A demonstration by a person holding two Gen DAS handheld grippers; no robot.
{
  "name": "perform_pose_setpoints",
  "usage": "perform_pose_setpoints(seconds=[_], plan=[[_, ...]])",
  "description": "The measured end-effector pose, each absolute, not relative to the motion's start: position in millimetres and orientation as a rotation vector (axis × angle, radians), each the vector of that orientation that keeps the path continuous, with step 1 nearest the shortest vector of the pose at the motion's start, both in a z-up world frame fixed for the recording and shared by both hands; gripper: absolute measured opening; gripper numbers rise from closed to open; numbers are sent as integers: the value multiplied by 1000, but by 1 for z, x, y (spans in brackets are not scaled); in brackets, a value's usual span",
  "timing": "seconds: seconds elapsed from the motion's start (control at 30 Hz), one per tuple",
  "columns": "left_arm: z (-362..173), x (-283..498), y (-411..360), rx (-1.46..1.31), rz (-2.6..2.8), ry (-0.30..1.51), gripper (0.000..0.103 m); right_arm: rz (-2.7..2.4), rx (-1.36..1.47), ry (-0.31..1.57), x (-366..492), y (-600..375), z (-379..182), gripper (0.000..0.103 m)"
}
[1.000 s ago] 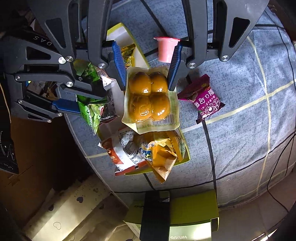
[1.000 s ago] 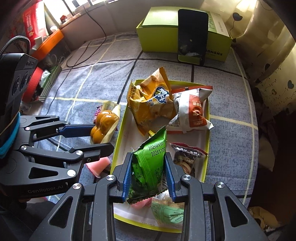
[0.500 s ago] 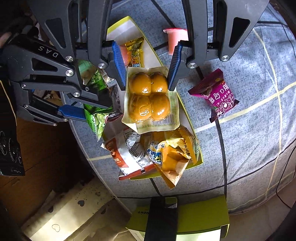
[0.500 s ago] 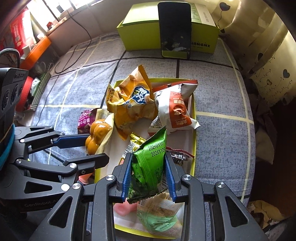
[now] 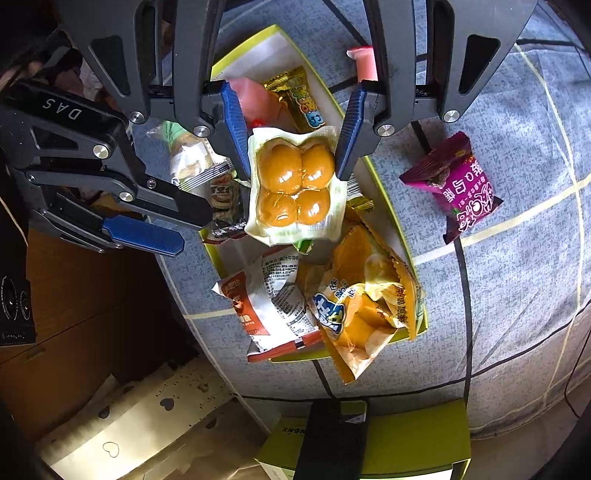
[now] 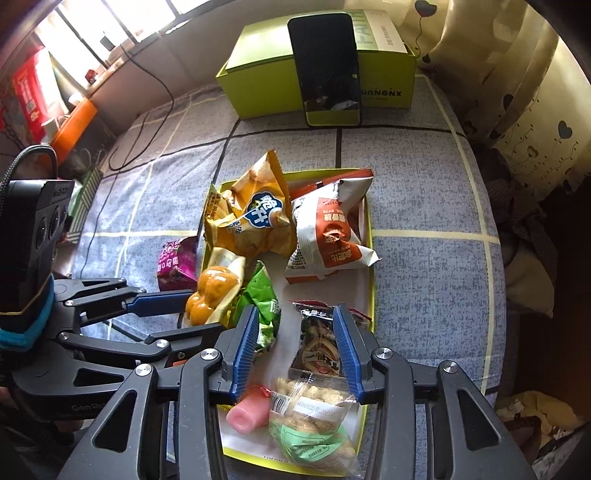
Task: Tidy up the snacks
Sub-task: 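Carry both snacks over the tray, lower them in and open both grippers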
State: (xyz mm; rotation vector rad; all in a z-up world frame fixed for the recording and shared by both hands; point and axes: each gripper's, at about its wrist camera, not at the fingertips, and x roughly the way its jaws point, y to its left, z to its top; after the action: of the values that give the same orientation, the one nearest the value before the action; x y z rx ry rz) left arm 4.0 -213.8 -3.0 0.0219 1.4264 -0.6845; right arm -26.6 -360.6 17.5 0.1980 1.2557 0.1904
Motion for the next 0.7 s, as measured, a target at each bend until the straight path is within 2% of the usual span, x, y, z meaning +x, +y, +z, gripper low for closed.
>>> perform_pose_setpoints(seconds=[0.17,0.27,0.7], plan=[[-2,6,-216,-32,-711,1442,48,174,209,1247,-29,-365,21,40],[4,6,-209,-59,-715,1430,53,168,206,1245,-31,-365,22,40],[9,1,-145,-52,-575,1403,53,238,187,1252,-31,-336,29,40]])
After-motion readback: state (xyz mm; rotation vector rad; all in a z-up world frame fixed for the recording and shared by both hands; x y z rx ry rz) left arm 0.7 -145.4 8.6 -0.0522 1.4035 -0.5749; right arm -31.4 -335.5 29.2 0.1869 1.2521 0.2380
